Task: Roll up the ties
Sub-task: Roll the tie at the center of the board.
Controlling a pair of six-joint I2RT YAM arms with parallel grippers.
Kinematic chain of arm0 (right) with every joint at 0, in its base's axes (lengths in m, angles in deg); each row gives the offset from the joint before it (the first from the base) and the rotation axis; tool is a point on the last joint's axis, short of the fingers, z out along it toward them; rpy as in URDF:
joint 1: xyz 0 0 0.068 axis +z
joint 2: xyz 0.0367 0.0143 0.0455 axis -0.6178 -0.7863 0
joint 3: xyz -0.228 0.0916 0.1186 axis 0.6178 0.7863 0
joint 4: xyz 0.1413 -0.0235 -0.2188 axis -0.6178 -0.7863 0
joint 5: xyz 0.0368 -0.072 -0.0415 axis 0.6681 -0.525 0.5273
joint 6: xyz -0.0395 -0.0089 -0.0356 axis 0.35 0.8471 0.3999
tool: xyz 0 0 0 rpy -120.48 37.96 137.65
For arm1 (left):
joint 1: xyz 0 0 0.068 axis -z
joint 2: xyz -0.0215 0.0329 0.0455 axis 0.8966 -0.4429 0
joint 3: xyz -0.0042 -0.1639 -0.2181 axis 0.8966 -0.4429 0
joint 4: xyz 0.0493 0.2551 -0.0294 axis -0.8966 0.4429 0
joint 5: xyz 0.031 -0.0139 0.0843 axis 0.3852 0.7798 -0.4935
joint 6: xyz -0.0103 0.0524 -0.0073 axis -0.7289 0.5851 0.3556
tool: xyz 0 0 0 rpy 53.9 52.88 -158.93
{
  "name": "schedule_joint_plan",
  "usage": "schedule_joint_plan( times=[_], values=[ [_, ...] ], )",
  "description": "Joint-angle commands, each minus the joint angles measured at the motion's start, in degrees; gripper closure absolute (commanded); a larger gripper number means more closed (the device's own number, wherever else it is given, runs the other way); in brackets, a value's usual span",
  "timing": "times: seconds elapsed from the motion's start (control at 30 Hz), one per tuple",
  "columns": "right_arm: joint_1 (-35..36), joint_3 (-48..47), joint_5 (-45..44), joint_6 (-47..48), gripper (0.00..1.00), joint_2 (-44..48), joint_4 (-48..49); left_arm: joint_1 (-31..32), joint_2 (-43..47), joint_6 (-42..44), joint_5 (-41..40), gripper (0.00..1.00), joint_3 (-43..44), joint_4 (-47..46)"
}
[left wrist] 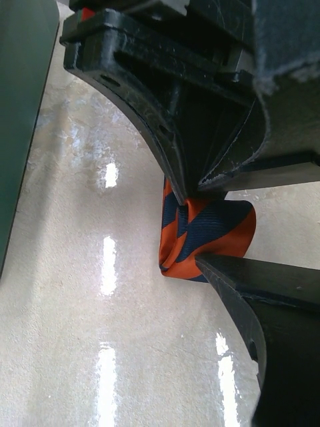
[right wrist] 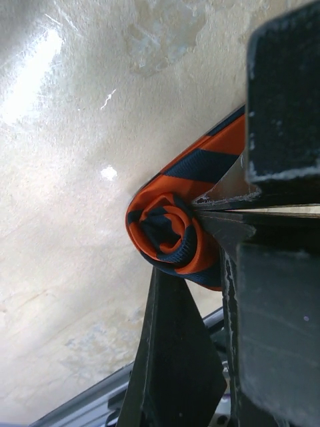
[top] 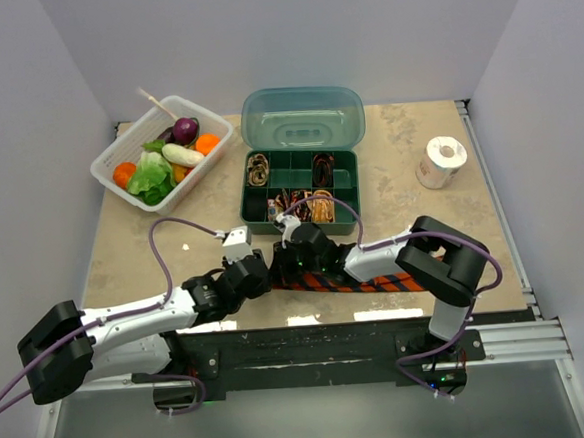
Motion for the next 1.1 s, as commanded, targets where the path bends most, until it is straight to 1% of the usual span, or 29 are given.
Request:
schedule_joint_plan(
  times=[0.0,0.2,0.3,0.43,0.53,0.57,0.63,0.67,0.77,0.93,1.07],
  values=[
    [0.0,0.4,-0.8,-2.7,1.0,-0.3,7.8,-0.2,0.6,-0.8,-1.9,0.53,1.9,-0.7],
    [0.0,0.3,2.0,-4.6,1.0,-4.4,11.2,-0.2,-1.2,-0.8,-2.1,0.54,2.0,-1.7],
    [0.0,1.1,2.6,-5.2,1.0,-5.4,12.3,-0.2,-2.6,-1.1,-2.3,0.56,2.3,-2.3],
    [0.0,1.4,2.5,-5.1,1.0,-4.8,10.6,-0.2,-4.5,-1.1,-2.1,0.58,2.8,-2.7],
    [0.0,0.6,0.6,-3.1,1.0,-2.0,5.4,-0.2,-6.1,-1.2,-2.4,0.59,3.5,-2.2],
    [0.0,-0.4,-0.5,-1.4,1.0,-1.1,1.3,-0.2,-6.8,-1.4,-2.4,0.59,3.7,-2.0],
    [0.1,-1.8,-2.2,0.4,1.0,1.1,-3.1,-0.2,-7.0,-1.8,-2.6,0.59,4.0,-1.2],
    [0.1,-3.5,-2.8,2.2,1.0,1.7,-7.3,-0.2,-7.2,-2.0,-2.6,0.6,3.9,-1.1],
    [0.1,-6.0,-5.0,5.0,1.0,3.9,-13.2,-0.2,-7.1,-2.2,-2.9,0.6,4.0,-0.9],
    [0.1,-8.9,-6.7,7.0,1.0,4.7,-18.7,-0.2,-7.3,-2.2,-3.0,0.59,4.5,-1.1],
    [0.1,-8.1,-9.3,7.2,1.0,6.4,-20.9,-0.2,-8.8,-0.9,-2.5,0.58,5.3,-1.6]
  ],
)
